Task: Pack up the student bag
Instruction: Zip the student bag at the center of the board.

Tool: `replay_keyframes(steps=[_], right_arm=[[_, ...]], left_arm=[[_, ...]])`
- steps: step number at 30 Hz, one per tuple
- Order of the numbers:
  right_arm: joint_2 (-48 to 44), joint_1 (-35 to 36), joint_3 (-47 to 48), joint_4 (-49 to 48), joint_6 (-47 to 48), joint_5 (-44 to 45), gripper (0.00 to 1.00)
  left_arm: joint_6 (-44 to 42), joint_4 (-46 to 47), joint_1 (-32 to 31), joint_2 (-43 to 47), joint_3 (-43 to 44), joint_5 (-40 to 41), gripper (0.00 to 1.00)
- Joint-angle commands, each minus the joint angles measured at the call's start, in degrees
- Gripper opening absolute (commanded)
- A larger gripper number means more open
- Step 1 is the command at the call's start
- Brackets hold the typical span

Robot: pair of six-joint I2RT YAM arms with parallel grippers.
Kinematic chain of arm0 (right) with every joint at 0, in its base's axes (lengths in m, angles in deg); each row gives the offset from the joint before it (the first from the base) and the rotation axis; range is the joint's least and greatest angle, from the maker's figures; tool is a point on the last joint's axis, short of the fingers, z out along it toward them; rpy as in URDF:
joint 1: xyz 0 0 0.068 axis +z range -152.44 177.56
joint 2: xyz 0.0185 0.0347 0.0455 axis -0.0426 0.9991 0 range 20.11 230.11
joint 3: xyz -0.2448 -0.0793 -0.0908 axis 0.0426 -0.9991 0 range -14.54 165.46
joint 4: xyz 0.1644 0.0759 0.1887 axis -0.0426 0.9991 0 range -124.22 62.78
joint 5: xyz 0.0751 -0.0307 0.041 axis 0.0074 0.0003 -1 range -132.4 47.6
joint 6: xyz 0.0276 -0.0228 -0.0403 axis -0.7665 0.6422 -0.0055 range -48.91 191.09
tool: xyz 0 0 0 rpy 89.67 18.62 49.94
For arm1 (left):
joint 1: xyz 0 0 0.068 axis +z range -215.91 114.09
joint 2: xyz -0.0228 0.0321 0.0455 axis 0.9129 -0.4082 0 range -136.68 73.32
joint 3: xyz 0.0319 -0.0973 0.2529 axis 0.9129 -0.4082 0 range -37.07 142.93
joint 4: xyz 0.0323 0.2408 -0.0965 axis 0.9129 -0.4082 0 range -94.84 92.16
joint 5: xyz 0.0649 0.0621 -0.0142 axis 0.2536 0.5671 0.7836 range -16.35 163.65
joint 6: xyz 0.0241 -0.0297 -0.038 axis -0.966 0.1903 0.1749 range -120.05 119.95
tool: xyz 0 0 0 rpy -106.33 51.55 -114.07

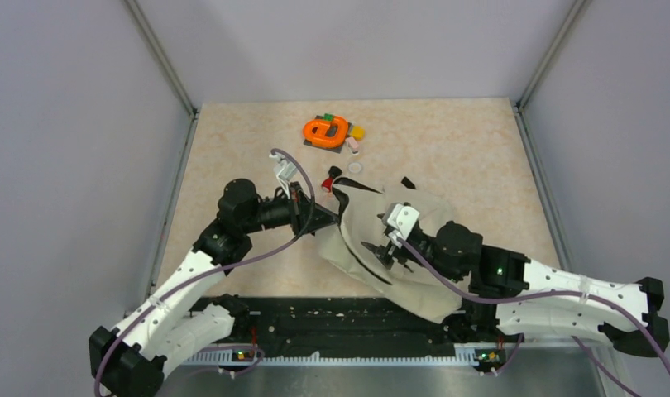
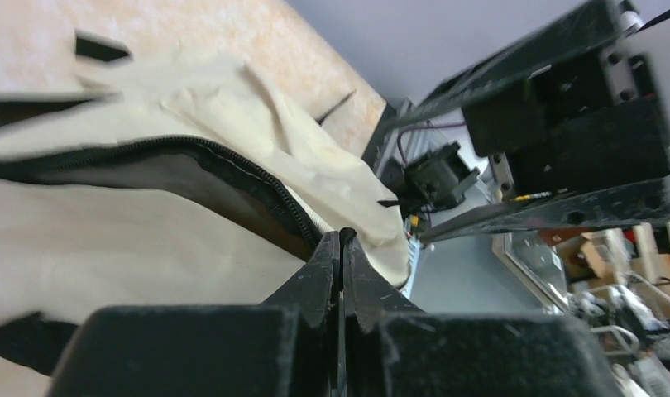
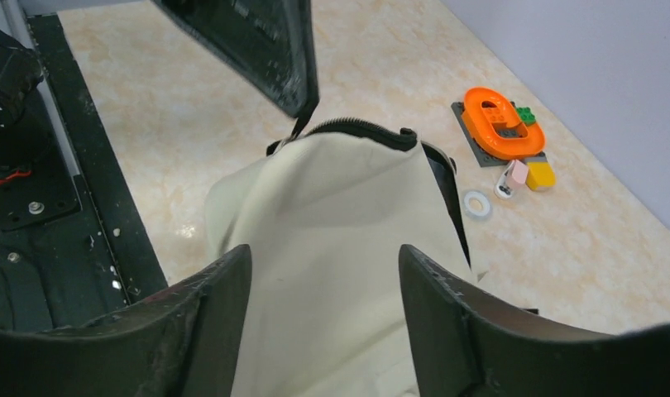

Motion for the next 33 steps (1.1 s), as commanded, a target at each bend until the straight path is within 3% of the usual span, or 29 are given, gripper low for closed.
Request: replay_keyframes(steps=[1, 6, 12, 16, 21, 33], right_arm=[[0.7, 0.6, -2.7, -5.7, -1.3, 0.2, 0.69], [6.4, 0.7, -4.5, -12.7, -4.0, -2.2, 0.70], [18.9, 2.8, -2.7, -21.2, -8.9, 2.5, 0.64], [26.4, 4.4, -0.7, -23.8, -14.7, 8.0, 0.63], [31.8, 5.0, 0.0, -24.7, -20.6, 10.7, 0.63], [34.4, 5.1, 2.6, -25.9, -20.6, 11.9, 0.65]], left_arm=[[5.9, 13.2, 0.1, 2.5, -9.2, -4.6, 0.00], [7.2, 13.4, -0.1, 7.1, -17.8, 1.7, 0.00], [1.1, 3.8, -0.2, 10.2, -17.9, 20.4, 0.00], [-0.5, 3.0, -0.1, 9.6, -17.7, 27.3, 0.00], [-1.7, 2.0, -0.1, 9.3, -16.9, 28.6, 0.00], [-3.5, 0.1, -0.1, 7.8, -15.9, 28.0, 0.00]])
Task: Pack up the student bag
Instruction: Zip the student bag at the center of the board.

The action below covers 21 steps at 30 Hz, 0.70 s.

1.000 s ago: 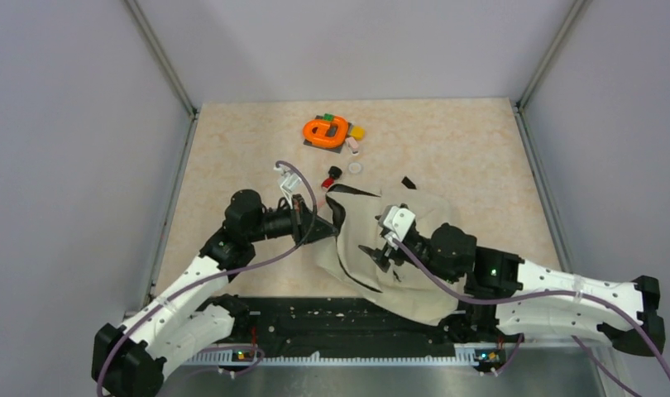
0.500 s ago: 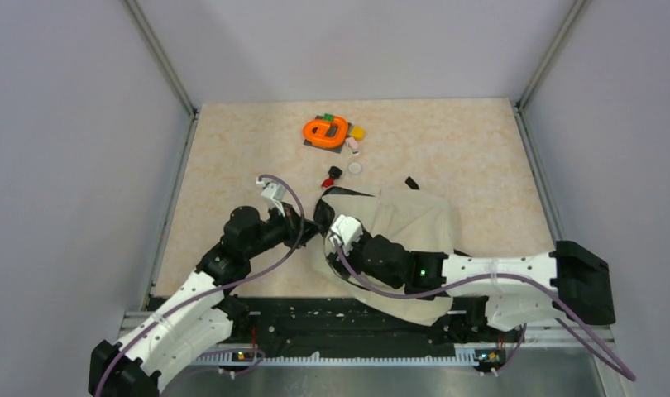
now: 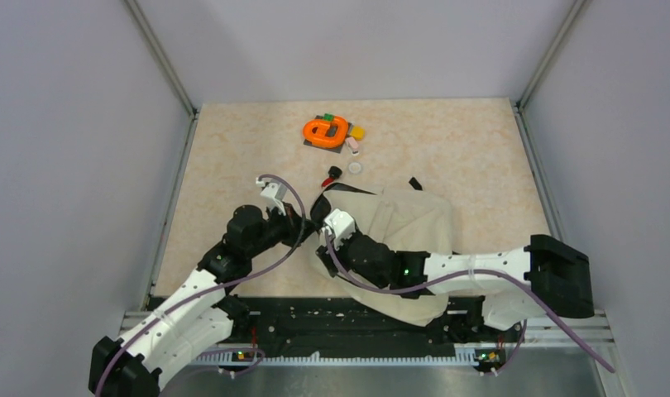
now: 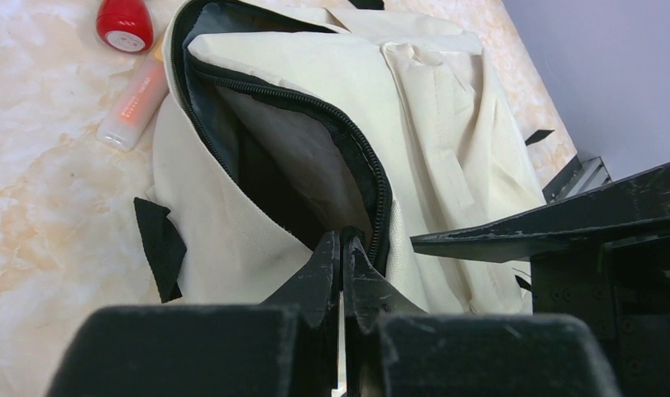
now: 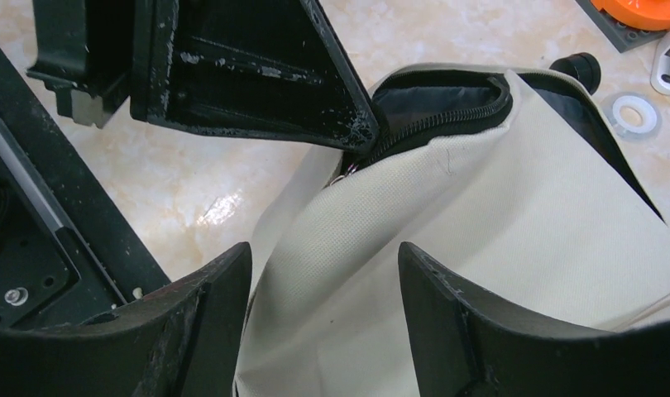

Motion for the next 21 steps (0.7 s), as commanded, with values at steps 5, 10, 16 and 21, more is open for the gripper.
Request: replay_keyframes(steps=[5, 10, 16, 21], right_arm=[[2.0, 1.0, 4.7, -0.1, -1.9, 5.9, 0.62], [4.3, 1.0, 6.7, 1.9, -1.8, 7.7, 0.43], [1.2, 1.0, 6.1, 3.4, 0.2, 2.5, 0.00], [-5.8, 1.0, 4.4, 10.4, 2.4, -8.6, 0.00]], left_arm=[[-1.3, 2.3, 0.0, 0.6, 2.8, 1.0, 0.00], [-1.9, 2.0, 0.0, 0.5, 3.6, 0.1, 0.00], [-2.4, 0.9, 0.0, -0.9, 6.2, 5.9, 0.00], [-2.4, -1.7, 0.1, -5.5, 11.9, 11.2, 0.00]])
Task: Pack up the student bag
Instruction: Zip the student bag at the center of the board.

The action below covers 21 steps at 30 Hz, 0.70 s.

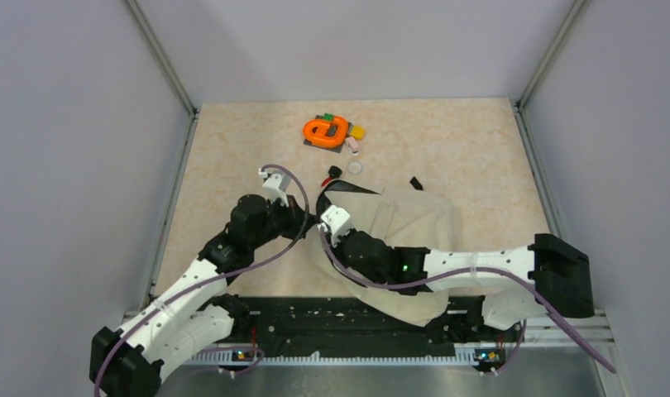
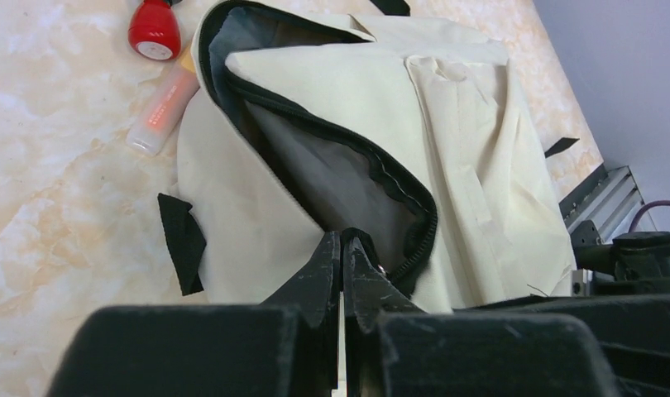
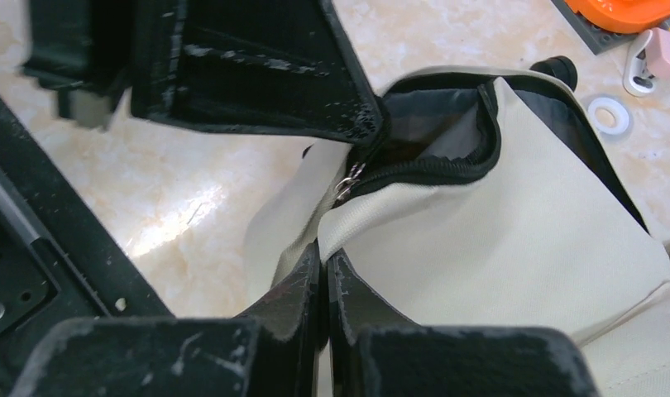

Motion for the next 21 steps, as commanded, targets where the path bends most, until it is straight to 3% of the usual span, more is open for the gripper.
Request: replay_keyframes(steps=[1, 4, 8, 10, 15, 18, 21], right_arm=[[-8.8, 0.7, 0.2, 8.0, 2.2, -12.6, 0.00], [-13.3, 0.7, -0.5, 14.1, 3.0, -19.0, 0.00], [-16.9, 0.7, -1.2, 19.3, 1.1, -17.3, 0.00], [-18.6, 0.7, -1.9, 19.5, 0.8, -16.7, 0.00], [-20.6, 0.7, -2.0, 18.6, 0.8, -22.8, 0.00], [-20.6, 0.8, -2.3, 18.5, 0.0, -20.2, 0.00], [-20.4, 0.7, -1.3, 18.2, -0.9, -12.7, 0.37]], left_arm=[[-1.1, 2.5, 0.4, -3.2, 7.6, 9.5, 0.00], [-1.8, 2.5, 0.9, -5.6, 9.7, 11.4, 0.00], [-3.9, 6.8, 1.3, -8.9, 12.0, -1.4, 0.00], [-3.7, 8.8, 1.3, -9.4, 11.7, -4.7, 0.00], [-5.3, 8.0, 1.4, -8.8, 11.5, -3.3, 0.00], [-7.6, 7.0, 1.4, -7.8, 11.5, -7.3, 0.00], [-8.6, 6.0, 1.4, -5.4, 9.6, -9.4, 0.00]])
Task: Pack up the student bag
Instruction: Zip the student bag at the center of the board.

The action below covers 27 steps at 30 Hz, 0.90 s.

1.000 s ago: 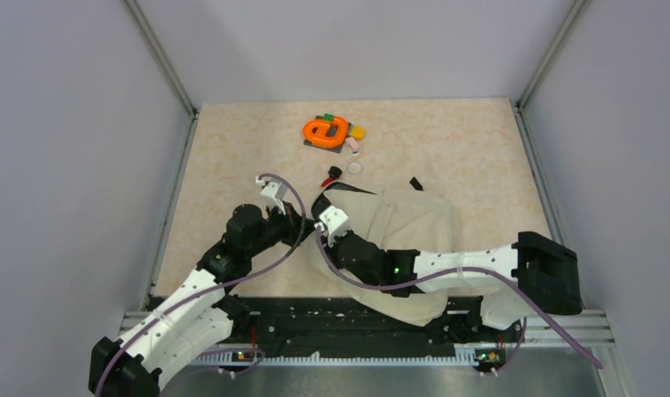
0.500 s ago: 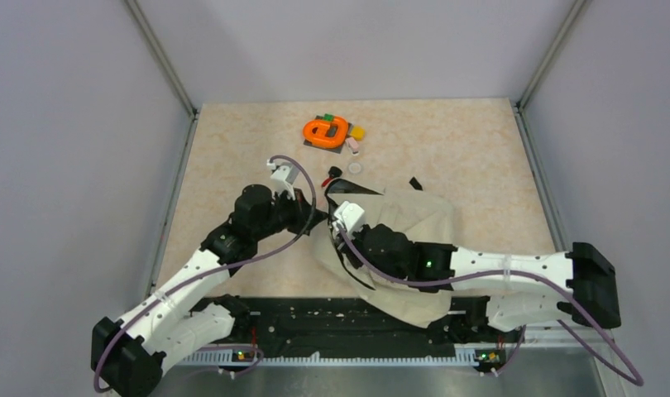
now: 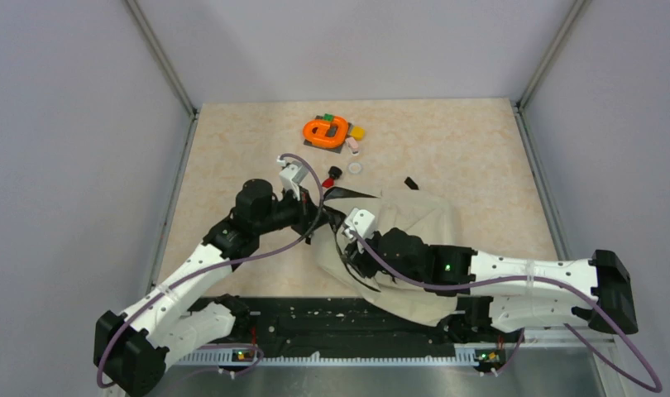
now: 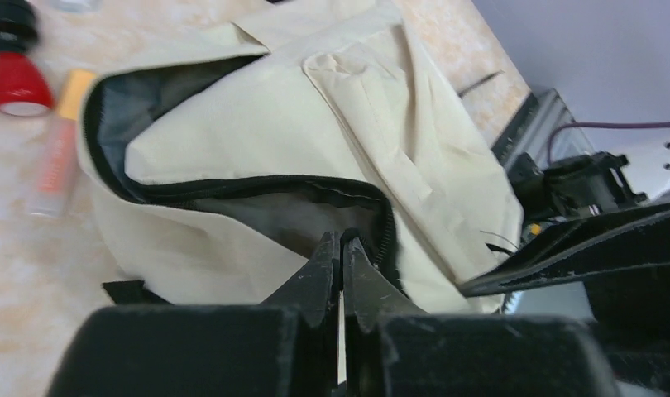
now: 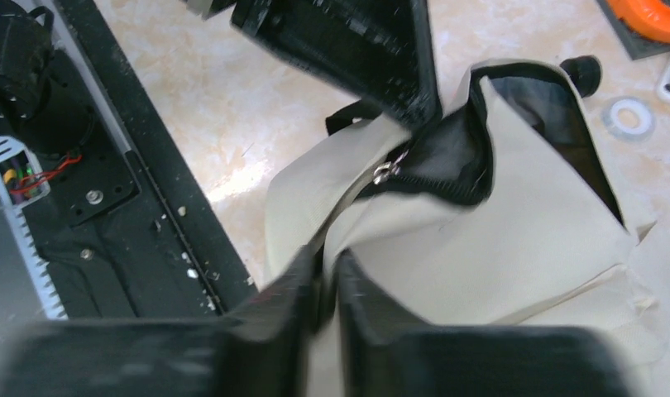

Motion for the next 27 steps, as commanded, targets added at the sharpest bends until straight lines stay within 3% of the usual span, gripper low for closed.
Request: replay_keyframes(steps=[1, 3, 6, 13, 18, 27], right_arm=[[-2.0, 1.8, 1.4, 1.3, -2.2, 1.6, 0.50], [-1.9, 0.3, 3.2, 0.1, -1.6, 1.9, 0.64], [-1.2, -4.3, 4.6, -3.3, 0.2, -3.9, 0.71], [5.3, -15.3, 6.9, -12.7, 6.0, -24.7, 0.66], [13.0, -21.0, 11.6, -15.0, 9.2, -37.1, 0.65], [28.8, -22.9, 25.3, -5.5, 15.4, -46.3, 0.64]], left_arm=[[-4.7, 7.0, 2.5, 4.1, -0.8, 6.1, 0.00], [-4.7, 4.2, 2.5, 6.3, -3.4, 7.7, 0.00], [-3.6, 2.5, 2.5, 9.8, -7.3, 11.2, 0.00], [1.5, 3.2, 2.5, 14.2, -12.4, 18.5, 0.00], [3.9, 0.6, 2.5, 14.9, -12.6, 30.1, 0.00], [4.7, -1.3, 2.5, 19.9, -14.0, 35.2, 0.07]])
